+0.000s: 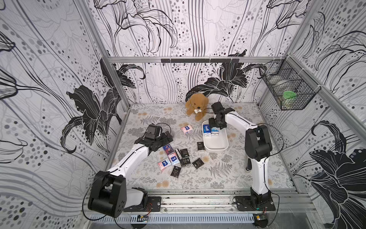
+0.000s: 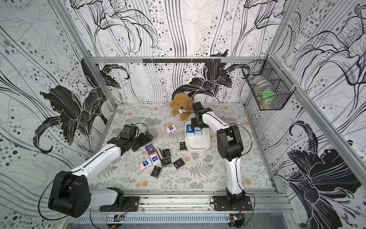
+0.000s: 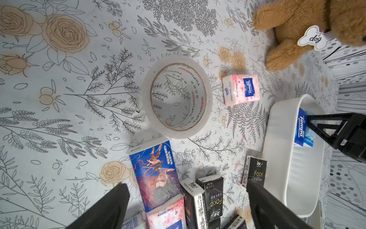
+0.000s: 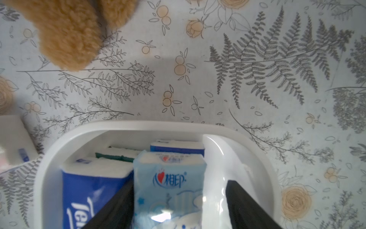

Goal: Put the pocket tissues into the storage box
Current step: Place the pocket tissues in the storage box, then pick up the pocket tissues from the center of the board.

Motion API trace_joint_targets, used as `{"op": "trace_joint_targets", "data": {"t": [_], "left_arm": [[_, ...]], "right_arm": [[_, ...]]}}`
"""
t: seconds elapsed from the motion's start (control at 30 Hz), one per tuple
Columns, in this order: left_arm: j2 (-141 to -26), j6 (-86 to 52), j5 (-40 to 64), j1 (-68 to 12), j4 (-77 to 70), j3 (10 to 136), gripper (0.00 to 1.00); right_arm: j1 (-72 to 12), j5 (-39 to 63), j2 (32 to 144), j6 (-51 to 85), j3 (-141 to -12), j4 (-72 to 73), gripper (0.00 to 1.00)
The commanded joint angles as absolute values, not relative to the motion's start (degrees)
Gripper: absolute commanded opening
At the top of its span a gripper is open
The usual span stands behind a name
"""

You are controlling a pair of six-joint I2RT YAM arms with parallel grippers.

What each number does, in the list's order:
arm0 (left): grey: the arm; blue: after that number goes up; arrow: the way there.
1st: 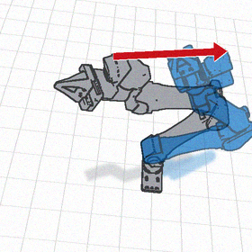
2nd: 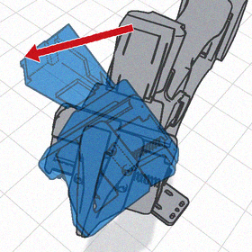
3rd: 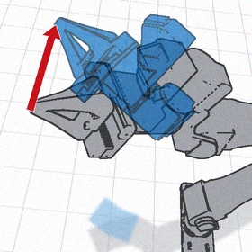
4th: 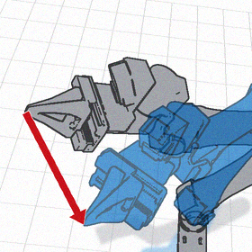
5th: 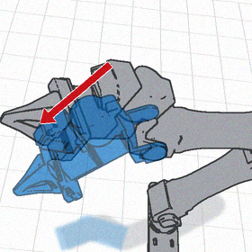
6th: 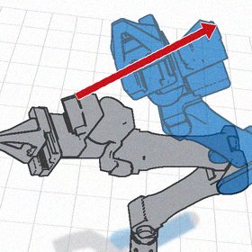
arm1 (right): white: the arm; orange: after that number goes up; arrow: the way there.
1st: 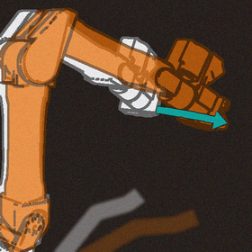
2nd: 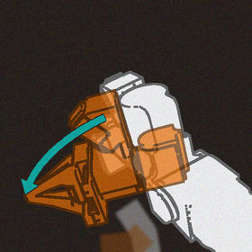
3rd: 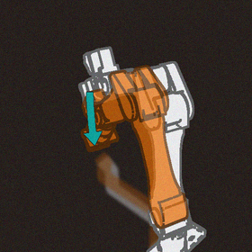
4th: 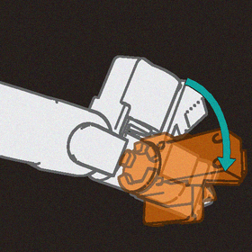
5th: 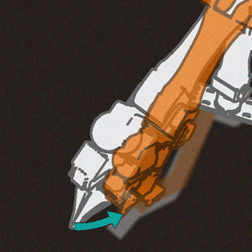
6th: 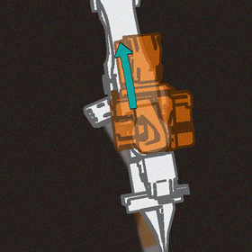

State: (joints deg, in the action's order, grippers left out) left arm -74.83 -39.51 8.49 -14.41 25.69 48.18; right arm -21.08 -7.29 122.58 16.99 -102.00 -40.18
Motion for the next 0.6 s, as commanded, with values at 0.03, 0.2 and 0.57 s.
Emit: {"op": "trace_joint_targets", "data": {"t": [0.03,0.2,0.57], "left_arm": [[-74.8,-37.6,3.8,-16.8,28.6,48.7,0.99],[-76.4,-38.0,0.5,-19.8,30.1,48.2,0.99],[-83.5,-39.9,-4.6,-20.1,26.3,47.8,1.0]], "right_arm": [[-20.9,-6.3,114.3,20.1,-97.8,-39.8,0.78],[-22.2,-3.7,106.0,25.7,-86.9,-36.6,0.78],[-27.2,1.5,96.0,32.3,-70.4,-31.7,0.79]]}}
